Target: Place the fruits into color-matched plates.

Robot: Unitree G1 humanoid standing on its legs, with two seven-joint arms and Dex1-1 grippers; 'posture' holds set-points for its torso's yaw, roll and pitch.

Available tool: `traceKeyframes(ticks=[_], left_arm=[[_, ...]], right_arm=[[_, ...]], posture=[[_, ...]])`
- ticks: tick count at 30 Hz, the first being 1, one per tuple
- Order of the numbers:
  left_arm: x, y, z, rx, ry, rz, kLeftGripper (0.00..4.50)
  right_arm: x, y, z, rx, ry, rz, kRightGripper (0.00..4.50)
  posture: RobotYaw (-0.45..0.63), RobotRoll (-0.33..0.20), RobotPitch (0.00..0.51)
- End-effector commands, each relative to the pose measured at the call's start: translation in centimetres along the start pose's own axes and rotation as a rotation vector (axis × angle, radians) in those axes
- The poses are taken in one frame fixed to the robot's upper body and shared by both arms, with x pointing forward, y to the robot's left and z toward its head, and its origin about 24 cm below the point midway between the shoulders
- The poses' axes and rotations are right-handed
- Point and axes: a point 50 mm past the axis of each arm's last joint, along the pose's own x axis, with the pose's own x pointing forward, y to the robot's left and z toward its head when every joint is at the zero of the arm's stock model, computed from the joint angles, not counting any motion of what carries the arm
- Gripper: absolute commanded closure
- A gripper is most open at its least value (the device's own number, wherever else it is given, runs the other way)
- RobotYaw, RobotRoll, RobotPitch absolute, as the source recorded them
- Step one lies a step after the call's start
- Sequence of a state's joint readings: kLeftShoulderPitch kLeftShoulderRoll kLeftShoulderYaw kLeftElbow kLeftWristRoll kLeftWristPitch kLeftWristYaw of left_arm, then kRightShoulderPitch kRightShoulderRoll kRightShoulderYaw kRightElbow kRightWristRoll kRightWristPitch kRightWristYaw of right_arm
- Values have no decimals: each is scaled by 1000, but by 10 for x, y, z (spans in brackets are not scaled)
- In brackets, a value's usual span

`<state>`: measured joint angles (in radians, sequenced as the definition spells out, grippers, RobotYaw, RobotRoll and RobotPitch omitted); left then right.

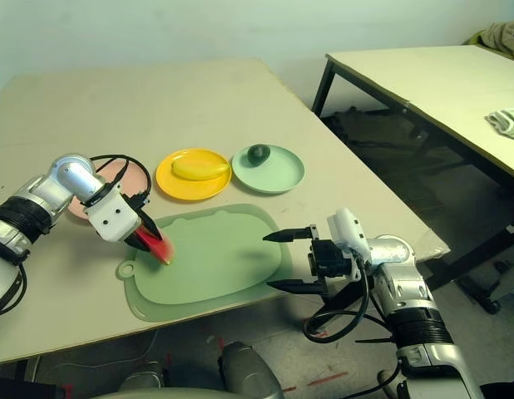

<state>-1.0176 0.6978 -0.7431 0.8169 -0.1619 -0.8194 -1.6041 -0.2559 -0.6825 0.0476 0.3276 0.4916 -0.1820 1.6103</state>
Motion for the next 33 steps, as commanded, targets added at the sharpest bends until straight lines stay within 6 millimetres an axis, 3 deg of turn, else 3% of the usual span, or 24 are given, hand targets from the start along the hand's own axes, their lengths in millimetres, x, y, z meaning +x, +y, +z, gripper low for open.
traceKeyframes(ticks=[1,11,18,19,23,33], left_arm=[[-22,3,-5,-40,52,60,3282],[-60,-15,-31,-222,216,210,3282],[-70,-33,-47,-320,357,258,3328],[-72,-35,-49,-335,380,268,3406],[-73,-46,-59,-383,473,303,4487],[-69,-50,-66,-383,526,331,4487]], right_arm=[[0,-4,3,-7,-1,-17,0],[0,-14,8,20,-80,-157,0],[6,-13,10,30,-114,-198,0],[6,-12,10,31,-113,-197,0],[5,-10,11,32,-110,-202,0],[2,-4,11,42,-102,-208,0]], posture=[[-226,0,12],[-211,0,14],[-211,0,14],[-211,0,14],[-230,0,15],[-226,0,5]])
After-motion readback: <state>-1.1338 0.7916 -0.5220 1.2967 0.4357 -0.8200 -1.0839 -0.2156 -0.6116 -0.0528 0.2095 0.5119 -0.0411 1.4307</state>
